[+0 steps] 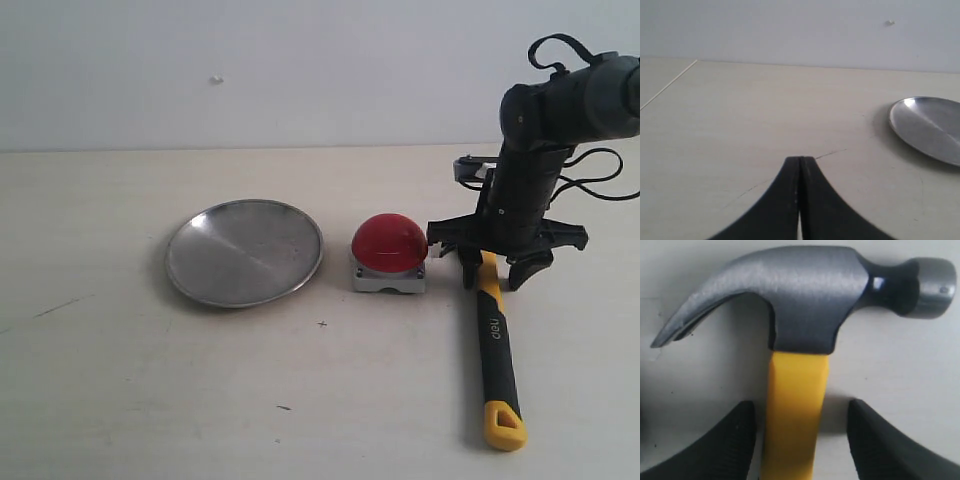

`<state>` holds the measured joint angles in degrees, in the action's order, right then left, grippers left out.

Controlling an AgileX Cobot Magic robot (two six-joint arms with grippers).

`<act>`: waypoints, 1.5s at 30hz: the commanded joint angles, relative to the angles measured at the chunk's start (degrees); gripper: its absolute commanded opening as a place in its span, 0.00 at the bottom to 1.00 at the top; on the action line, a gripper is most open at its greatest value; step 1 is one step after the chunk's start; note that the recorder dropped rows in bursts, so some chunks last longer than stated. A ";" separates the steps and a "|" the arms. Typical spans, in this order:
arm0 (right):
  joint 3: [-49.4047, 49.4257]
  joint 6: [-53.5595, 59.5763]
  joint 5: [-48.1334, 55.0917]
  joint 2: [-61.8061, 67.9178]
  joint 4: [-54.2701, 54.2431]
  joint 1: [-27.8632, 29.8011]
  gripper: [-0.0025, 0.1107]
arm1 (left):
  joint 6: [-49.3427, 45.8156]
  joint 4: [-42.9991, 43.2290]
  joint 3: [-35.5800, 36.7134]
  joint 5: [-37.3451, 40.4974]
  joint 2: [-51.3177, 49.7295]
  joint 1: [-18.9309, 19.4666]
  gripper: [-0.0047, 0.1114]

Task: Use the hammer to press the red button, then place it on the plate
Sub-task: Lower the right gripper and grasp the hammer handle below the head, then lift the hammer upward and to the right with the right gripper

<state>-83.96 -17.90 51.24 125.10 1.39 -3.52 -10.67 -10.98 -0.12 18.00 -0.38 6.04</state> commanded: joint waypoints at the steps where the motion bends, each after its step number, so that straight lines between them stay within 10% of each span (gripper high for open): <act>1: -0.44 -0.28 -0.30 0.28 0.42 -0.15 0.49 | -0.04 0.14 0.12 -0.14 0.38 0.15 0.04; 14: -0.44 0.72 -0.69 0.28 -1.69 -0.15 0.03 | -0.04 0.14 0.12 -0.14 0.38 0.15 0.04; 45: 11.04 6.38 -5.89 -37.74 3.08 -0.43 0.02 | -0.04 0.14 0.12 -0.14 0.38 0.15 0.04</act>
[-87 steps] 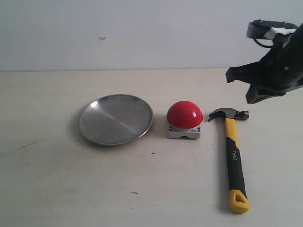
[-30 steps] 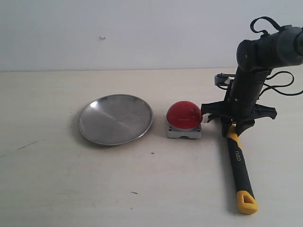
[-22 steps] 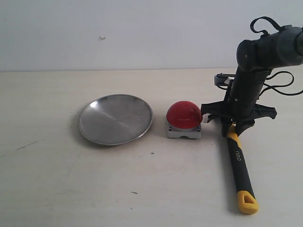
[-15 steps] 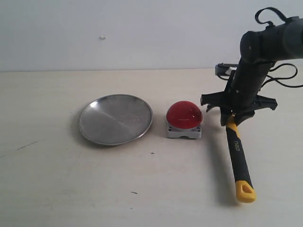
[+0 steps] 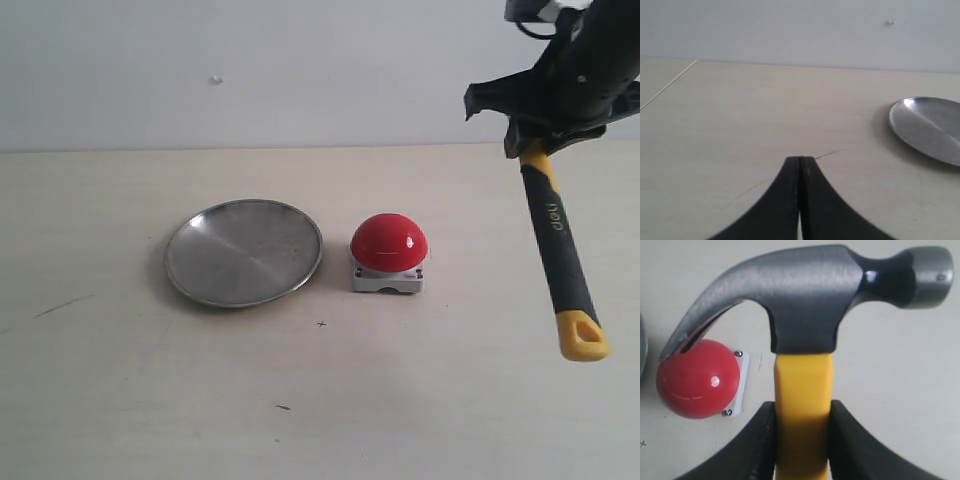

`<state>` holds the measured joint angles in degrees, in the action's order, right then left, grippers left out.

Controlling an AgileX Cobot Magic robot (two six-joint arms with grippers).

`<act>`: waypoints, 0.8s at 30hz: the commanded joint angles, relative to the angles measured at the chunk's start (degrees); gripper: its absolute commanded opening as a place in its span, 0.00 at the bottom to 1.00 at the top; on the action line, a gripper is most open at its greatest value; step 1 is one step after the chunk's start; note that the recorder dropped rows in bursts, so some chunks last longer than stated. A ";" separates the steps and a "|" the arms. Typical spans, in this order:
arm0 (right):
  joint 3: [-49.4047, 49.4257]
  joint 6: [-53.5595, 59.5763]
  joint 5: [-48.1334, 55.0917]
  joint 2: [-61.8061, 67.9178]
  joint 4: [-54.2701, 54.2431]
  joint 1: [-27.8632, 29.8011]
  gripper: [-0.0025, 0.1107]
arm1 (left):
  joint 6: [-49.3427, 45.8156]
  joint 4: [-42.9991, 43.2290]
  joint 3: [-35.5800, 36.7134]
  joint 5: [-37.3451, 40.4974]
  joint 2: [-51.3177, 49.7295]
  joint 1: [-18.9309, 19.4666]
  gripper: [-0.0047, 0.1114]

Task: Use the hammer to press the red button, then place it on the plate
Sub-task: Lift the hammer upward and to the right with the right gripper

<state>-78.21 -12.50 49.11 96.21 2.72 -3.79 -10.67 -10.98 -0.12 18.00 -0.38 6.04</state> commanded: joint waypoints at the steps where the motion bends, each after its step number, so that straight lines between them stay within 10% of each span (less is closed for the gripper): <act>1: 7.11 0.97 -5.17 -11.25 1.75 -0.16 0.02 | -0.04 0.14 0.12 -0.14 0.38 0.15 0.04; 13: 23.77 0.71 -16.05 -43.81 -1.90 -0.16 0.02 | -0.04 0.14 0.12 -0.14 0.38 0.15 0.04; 24: 29.30 1.95 -24.21 -48.45 -4.50 -0.16 0.02 | -0.04 0.14 0.12 -0.14 0.38 0.15 0.04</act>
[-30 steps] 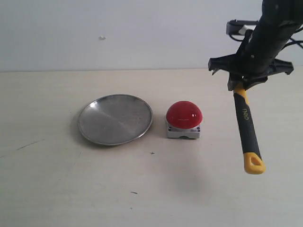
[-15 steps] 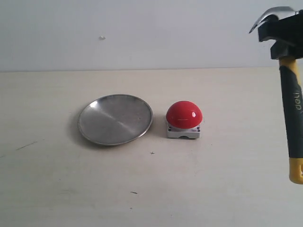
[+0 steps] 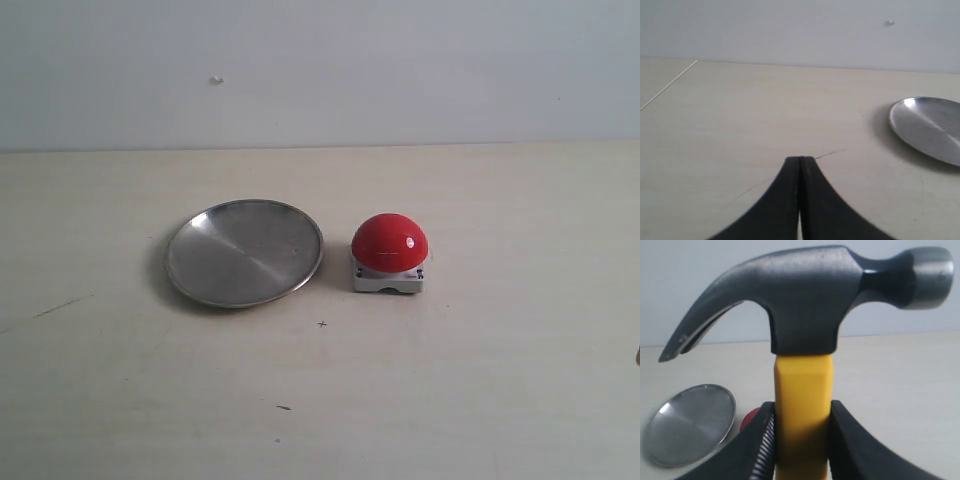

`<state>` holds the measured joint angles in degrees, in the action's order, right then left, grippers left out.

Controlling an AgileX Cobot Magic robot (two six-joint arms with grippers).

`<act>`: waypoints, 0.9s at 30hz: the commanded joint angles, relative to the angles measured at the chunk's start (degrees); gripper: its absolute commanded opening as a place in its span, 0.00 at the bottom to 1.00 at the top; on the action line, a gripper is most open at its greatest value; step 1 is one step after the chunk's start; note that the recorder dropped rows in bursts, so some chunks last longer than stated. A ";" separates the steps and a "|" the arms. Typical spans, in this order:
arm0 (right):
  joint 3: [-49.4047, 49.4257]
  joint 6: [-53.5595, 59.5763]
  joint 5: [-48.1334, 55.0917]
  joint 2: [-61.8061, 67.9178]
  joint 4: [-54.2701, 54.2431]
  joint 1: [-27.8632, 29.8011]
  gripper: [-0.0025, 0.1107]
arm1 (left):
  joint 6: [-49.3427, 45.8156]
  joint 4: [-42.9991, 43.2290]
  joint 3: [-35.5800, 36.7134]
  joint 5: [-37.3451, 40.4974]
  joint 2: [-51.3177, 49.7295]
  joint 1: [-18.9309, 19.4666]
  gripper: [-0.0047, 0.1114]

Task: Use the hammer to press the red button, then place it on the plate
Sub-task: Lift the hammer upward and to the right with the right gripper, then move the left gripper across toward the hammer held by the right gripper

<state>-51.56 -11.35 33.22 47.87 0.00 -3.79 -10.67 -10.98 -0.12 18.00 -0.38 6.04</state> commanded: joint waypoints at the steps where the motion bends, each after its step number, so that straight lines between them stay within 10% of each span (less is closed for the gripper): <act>1: 2.80 0.80 -8.56 0.15 -2.28 -0.16 0.02 | -0.04 0.24 0.12 -0.48 0.38 0.15 0.04; 9: 2.80 0.80 -8.56 0.44 -2.68 -0.16 0.02 | 3.53 -24.23 0.12 -9.29 0.38 0.15 0.04; 27: 2.80 2.58 -8.34 0.41 -5.74 -0.16 0.02 | 5.36 -44.58 -11.00 -18.91 0.38 0.15 0.04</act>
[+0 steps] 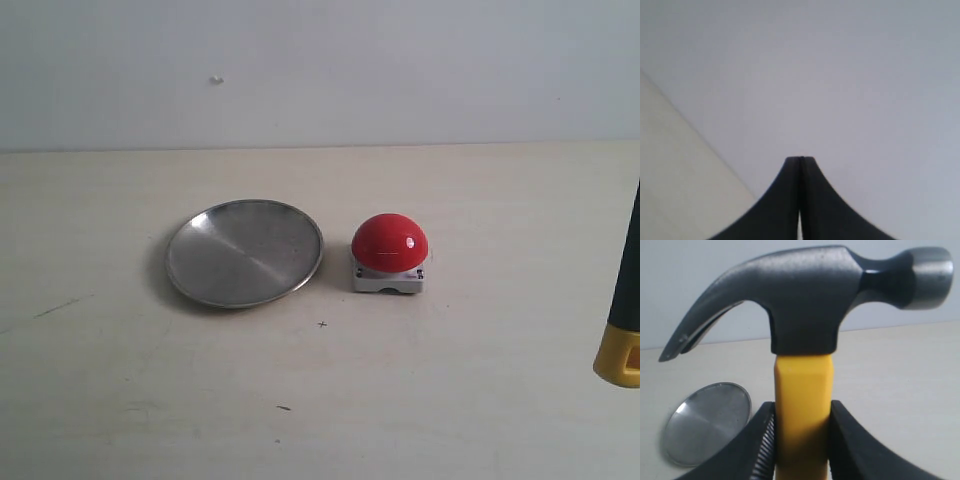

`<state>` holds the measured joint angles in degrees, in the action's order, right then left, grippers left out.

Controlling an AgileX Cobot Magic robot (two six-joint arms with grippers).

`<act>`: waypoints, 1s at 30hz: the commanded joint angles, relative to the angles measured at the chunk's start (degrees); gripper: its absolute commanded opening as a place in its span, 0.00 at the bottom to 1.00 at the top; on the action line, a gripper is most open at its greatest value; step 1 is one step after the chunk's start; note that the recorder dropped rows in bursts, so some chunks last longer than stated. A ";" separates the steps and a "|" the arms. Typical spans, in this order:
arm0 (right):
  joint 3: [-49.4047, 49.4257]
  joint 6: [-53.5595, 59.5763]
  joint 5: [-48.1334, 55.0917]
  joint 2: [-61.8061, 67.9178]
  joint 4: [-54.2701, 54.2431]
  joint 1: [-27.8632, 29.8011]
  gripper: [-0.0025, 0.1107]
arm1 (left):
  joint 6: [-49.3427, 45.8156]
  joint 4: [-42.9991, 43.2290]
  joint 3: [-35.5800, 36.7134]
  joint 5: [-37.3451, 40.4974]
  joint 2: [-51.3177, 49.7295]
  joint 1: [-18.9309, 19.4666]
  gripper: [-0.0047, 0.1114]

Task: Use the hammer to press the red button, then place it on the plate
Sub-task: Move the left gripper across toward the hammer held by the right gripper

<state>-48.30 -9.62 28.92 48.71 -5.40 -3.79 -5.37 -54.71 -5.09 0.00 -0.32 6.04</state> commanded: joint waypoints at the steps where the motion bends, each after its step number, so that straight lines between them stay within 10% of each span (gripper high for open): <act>1: -0.46 1.08 -4.04 -0.43 -0.34 -0.16 0.02 | -0.19 -0.85 -8.09 -0.79 0.32 0.15 0.04; 9: -0.46 2.76 -4.38 -0.43 -2.21 -0.16 0.02 | -8.83 -0.29 -24.79 17.28 -4.64 0.15 0.04; 17: -0.46 3.08 -4.07 -0.43 -2.21 -0.16 0.02 | -66.32 -43.57 -29.49 49.16 -20.70 0.15 0.04; 24: -0.46 3.08 -4.08 -0.43 -2.21 -0.16 0.02 | -77.15 -43.12 -29.49 65.14 -40.68 0.15 0.07; 30: -0.46 3.18 -4.87 -0.43 -3.69 -0.16 0.02 | -95.06 -45.23 -29.85 65.24 -62.18 -15.82 0.47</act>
<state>-48.30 -7.06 28.56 48.71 -8.41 -3.79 -92.65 -98.99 -34.37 67.30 -57.69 -3.27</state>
